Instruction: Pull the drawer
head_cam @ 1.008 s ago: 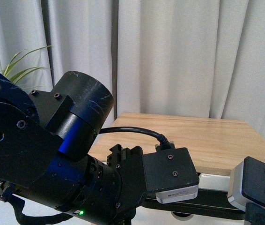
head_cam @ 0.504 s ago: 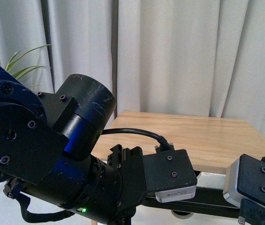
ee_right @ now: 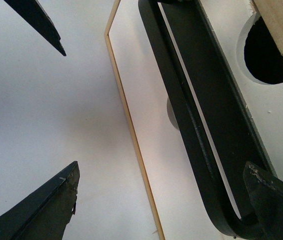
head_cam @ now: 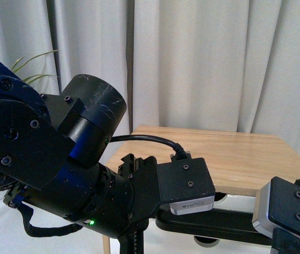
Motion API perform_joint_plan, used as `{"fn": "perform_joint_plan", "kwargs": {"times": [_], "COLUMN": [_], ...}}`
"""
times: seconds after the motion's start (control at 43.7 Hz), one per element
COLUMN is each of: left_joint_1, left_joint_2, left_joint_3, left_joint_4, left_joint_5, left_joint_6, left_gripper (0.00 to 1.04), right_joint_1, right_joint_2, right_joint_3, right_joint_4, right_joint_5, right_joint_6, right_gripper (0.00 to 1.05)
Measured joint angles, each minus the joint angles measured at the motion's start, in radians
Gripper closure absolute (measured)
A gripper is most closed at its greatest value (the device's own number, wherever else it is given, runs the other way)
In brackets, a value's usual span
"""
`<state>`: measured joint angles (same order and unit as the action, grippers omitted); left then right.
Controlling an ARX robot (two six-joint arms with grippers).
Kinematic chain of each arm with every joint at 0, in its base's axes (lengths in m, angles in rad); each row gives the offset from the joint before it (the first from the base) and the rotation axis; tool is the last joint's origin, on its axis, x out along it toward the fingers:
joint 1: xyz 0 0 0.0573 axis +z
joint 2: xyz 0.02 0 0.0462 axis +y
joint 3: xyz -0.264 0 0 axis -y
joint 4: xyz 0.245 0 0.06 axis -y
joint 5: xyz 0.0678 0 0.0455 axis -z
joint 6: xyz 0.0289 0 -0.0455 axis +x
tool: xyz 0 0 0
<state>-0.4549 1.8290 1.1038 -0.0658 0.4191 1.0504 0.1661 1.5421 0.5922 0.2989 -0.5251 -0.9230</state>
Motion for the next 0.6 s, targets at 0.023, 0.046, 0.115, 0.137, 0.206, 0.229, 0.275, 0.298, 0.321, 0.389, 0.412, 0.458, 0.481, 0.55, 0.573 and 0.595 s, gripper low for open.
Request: {"fn": "perform_joint_plan", "kwargs": {"times": [0.023,0.046,0.115,0.137,0.206,0.229,0.275,0.298,0.321,0.389,0.412,0.458,0.481,0.55,0.573,0.595], "left_joint_1": [0.000,0.000,0.000,0.000,0.000,0.000,0.000,0.000,0.000,0.000,-0.001,-0.001,-0.002,-0.003,-0.004,-0.005], "left_joint_2": [0.000,0.000,0.000,0.002,0.007,0.011,0.019,0.023,0.026,0.033,0.037,0.041,0.043,0.046,0.047,0.047], "left_joint_3": [0.002,0.002,0.005,0.006,0.009,0.011,0.013,0.015,0.017,0.021,0.024,0.027,0.028,0.029,0.030,0.031], "left_joint_4": [-0.002,-0.003,-0.008,-0.012,-0.016,-0.015,-0.015,-0.015,-0.014,-0.014,-0.014,-0.014,-0.014,-0.016,-0.019,-0.022], "left_joint_5": [0.000,0.000,-0.005,-0.010,-0.024,-0.029,-0.031,-0.029,-0.028,-0.032,-0.034,-0.036,-0.036,-0.041,-0.043,-0.046], "left_joint_6": [0.000,0.000,0.000,0.004,0.014,0.016,0.023,0.023,0.024,0.033,0.040,0.048,0.051,0.058,0.061,0.066], "left_gripper": [0.06,0.06,0.06,0.06,0.06,0.06,0.06,0.06,0.06,0.06,0.06,0.06,0.06,0.06,0.06,0.06], "right_joint_1": [0.000,0.000,0.000,0.000,0.000,0.000,0.000,0.000,0.000,0.000,0.000,0.000,0.000,0.000,0.000,0.000], "right_joint_2": [-0.001,-0.001,-0.002,-0.003,-0.003,-0.003,-0.003,-0.003,-0.003,-0.003,-0.003,-0.003,-0.003,0.003,0.007,0.010], "right_joint_3": [0.000,0.000,0.000,0.000,0.000,0.000,0.000,0.001,0.002,0.006,0.007,0.011,0.014,0.021,0.022,0.022], "right_joint_4": [0.000,-0.001,-0.001,-0.002,-0.001,-0.001,-0.001,-0.001,-0.001,-0.001,-0.001,-0.001,-0.001,-0.001,-0.001,-0.001], "right_joint_5": [0.000,0.000,0.000,0.000,-0.001,-0.001,-0.001,-0.001,-0.001,-0.002,-0.002,-0.004,-0.004,-0.005,-0.006,-0.006], "right_joint_6": [-0.001,-0.001,-0.002,-0.003,-0.005,-0.005,-0.005,-0.005,-0.005,-0.005,-0.005,-0.006,-0.006,-0.006,-0.006,-0.006], "right_gripper": [0.09,0.09,0.09,0.09,0.09,0.09,0.09,0.09,0.09,0.09,0.09,0.09,0.09,0.09,0.09,0.09]}}
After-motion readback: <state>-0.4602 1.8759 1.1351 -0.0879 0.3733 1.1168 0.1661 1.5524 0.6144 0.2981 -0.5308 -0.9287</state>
